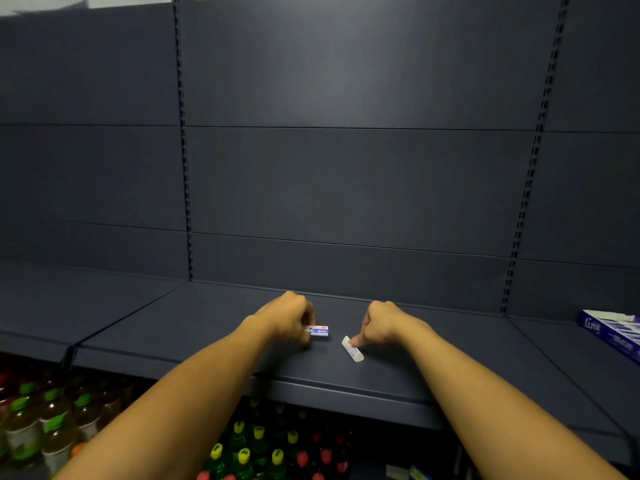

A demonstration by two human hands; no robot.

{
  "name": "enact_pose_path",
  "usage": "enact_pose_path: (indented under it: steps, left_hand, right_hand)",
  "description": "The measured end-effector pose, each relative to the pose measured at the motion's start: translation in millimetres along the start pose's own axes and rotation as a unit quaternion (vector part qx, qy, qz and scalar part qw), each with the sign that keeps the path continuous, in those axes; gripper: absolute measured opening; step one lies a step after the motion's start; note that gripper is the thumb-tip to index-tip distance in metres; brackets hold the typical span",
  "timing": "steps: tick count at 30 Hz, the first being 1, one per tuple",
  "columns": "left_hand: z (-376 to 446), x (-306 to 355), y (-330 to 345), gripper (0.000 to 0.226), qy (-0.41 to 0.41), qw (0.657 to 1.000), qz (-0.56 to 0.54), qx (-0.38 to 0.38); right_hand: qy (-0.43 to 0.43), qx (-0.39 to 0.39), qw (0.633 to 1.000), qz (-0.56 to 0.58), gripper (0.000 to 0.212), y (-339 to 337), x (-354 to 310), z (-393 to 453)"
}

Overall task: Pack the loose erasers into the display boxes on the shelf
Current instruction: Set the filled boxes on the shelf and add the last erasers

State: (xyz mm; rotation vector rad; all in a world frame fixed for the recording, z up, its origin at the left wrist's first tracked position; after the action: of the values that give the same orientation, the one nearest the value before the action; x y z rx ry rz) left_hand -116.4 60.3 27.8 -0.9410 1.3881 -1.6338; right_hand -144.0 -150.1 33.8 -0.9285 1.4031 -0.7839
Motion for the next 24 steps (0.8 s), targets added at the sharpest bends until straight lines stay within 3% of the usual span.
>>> enact_pose_path:
  steps: [18,24]
  left_hand:
    - [-5.6,-12.4,-2.9,0.024,-0.013,1.000,0.001,0.020]
    - [0.8,-6.0,-8.5,0.021,0.005,0.999,0.008,0.048]
  right_hand:
    - [-0.028,-0.026,0.999,-0.008,0.025,15.5,-22.9,-3.5]
    - [-0.050,0.046,0.998,0.007,0.016,3.1,-10.2,-8.1]
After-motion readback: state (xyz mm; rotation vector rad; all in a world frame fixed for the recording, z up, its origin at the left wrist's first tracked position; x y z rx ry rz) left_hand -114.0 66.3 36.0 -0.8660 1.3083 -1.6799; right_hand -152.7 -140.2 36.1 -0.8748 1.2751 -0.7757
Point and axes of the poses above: each hand's wrist, its own z-axis towards the middle knuckle, its own y-axis out of the palm, x = y × z, the point moved 4 cm from there along z, towards the middle knuckle, and after that the axes turned 9 degrees about z, right-handed, at the moved point
